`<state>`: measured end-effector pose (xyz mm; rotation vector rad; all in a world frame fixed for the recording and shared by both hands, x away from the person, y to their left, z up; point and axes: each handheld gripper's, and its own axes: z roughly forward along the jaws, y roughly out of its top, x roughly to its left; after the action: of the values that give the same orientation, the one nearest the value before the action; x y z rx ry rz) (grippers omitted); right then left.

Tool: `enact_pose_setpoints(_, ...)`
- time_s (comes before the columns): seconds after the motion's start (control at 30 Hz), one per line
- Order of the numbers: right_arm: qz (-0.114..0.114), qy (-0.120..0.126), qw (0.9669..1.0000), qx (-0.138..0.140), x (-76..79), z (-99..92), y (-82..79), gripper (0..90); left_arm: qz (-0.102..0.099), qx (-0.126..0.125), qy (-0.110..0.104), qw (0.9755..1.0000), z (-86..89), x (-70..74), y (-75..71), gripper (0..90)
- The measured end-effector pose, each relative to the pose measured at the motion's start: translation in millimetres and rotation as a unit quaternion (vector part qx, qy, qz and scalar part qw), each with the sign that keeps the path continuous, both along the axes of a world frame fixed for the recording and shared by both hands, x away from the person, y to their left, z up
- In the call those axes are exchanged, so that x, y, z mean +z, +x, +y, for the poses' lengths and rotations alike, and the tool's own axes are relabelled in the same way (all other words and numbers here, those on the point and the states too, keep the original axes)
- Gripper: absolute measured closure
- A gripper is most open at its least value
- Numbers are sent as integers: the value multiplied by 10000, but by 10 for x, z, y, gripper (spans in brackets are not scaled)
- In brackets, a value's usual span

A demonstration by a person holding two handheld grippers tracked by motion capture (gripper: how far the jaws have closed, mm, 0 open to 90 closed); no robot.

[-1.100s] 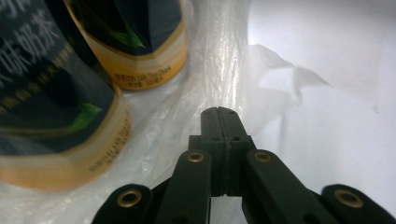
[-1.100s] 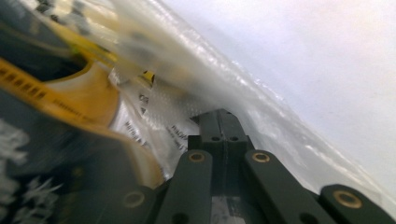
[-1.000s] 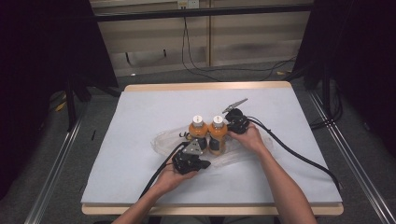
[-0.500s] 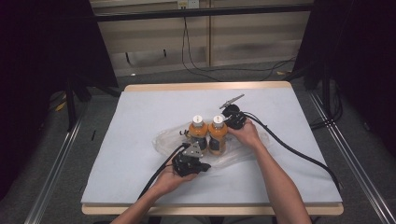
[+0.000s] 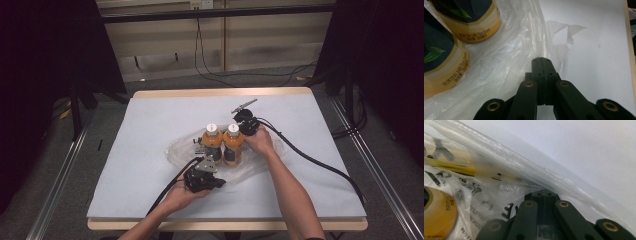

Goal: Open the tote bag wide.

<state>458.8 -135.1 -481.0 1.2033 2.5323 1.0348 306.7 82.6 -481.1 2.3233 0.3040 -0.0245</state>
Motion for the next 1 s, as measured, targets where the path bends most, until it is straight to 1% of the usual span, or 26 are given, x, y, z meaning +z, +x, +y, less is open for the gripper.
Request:
enact_pose_setpoints(0.03,64,-7,10000,-46,5,-1,5,900,27,-36,-10,10000,4,-1,8,900)
enact_pose_setpoints(0.1,53,47,10000,-62,-2,-2,27,900,109,-3,29,9999,22,2,15,900)
enact_pose_setpoints(0.13,56,70,9999,-102,-4,0,35,900,109,-8,49,9999,27,5,14,900)
enact_pose_setpoints(0.2,31,35,9999,-159,-5,1,49,900,98,-8,8,10000,20,2,-9,900)
enact_pose_setpoints(0.23,5,53,9997,-222,-10,3,66,900,82,-68,44,9999,21,8,-7,900)
enact_pose_setpoints(0.27,-32,38,9997,-246,-13,2,80,900,110,-105,5,9999,23,3,-18,900)
enact_pose_setpoints(0.3,-42,44,9996,-260,-14,6,101,900,143,-110,-89,9998,25,-8,-30,900)
enact_pose_setpoints(0.33,-3,47,9996,-283,-12,9,117,900,130,-133,-55,9998,32,-4,-33,900)
enact_pose_setpoints(0.37,27,42,9995,-308,-7,13,133,900,80,-131,-68,9999,28,-5,-40,900)
enact_pose_setpoints(0.43,23,-7,9995,-325,-3,21,165,900,39,-133,-27,9999,22,1,-54,900)
enact_pose_setpoints(0.47,-22,-17,9995,-321,-6,25,176,900,68,-153,-49,9998,22,1,-50,900)
enact_pose_setpoints(0.5,-55,-52,9994,-341,-7,31,187,900,88,-166,5,9998,30,7,-50,900)
enact_pose_setpoints(0.53,-41,-62,9993,-374,-4,36,193,900,110,-175,-71,9998,34,-4,-52,900)
enact_pose_setpoints(0.57,-60,-84,9992,-379,-5,38,210,900,114,-140,-99,9998,36,-9,-62,900)
enact_pose_setpoints(0.6,-48,-64,9991,-408,-4,41,217,900,129,-187,-62,9997,46,-2,-63,900)
enact_pose_setpoints(0.63,-73,-119,9989,-449,-2,50,220,900,145,-210,0,9997,51,8,-73,900)
enact_pose_setpoints(0.67,-104,-203,9987,-464,4,74,220,900,164,-247,-51,9995,52,3,-81,900)
enact_pose_setpoints(0.7,-148,-274,9986,-430,7,82,226,900,148,-279,-44,9995,54,4,-88,900)
enact_pose_setpoints(0.73,-114,-322,9982,-502,16,95,221,900,83,-287,-1,9996,55,11,-110,900)
enact_pose_setpoints(0.8,-149,-376,9980,-495,18,107,220,900,51,-247,10,9997,49,15,-138,900)
enact_pose_setpoints(0.83,-114,-382,9978,-535,22,113,212,900,30,-256,43,9997,49,20,-139,900)
enact_pose_setpoints(0.87,-112,-370,9978,-545,22,114,209,900,60,-207,3,9998,50,14,-142,900)
enact_pose_setpoints(0.9,-135,-396,9978,-523,24,117,200,900,79,-251,50,9996,58,19,-127,900)
enact_pose_setpoints(0.93,-147,-421,9978,-497,26,121,191,900,131,-214,-108,9996,61,-5,-120,900)
enact_pose_setpoints(0.97,-129,-414,9980,-449,32,128,177,900,156,-206,-110,9996,68,-7,-106,900)
enact_pose_setpoints(1.0,-89,-383,9983,-423,35,132,167,900,203,-192,-55,9996,77,0,-91,900)
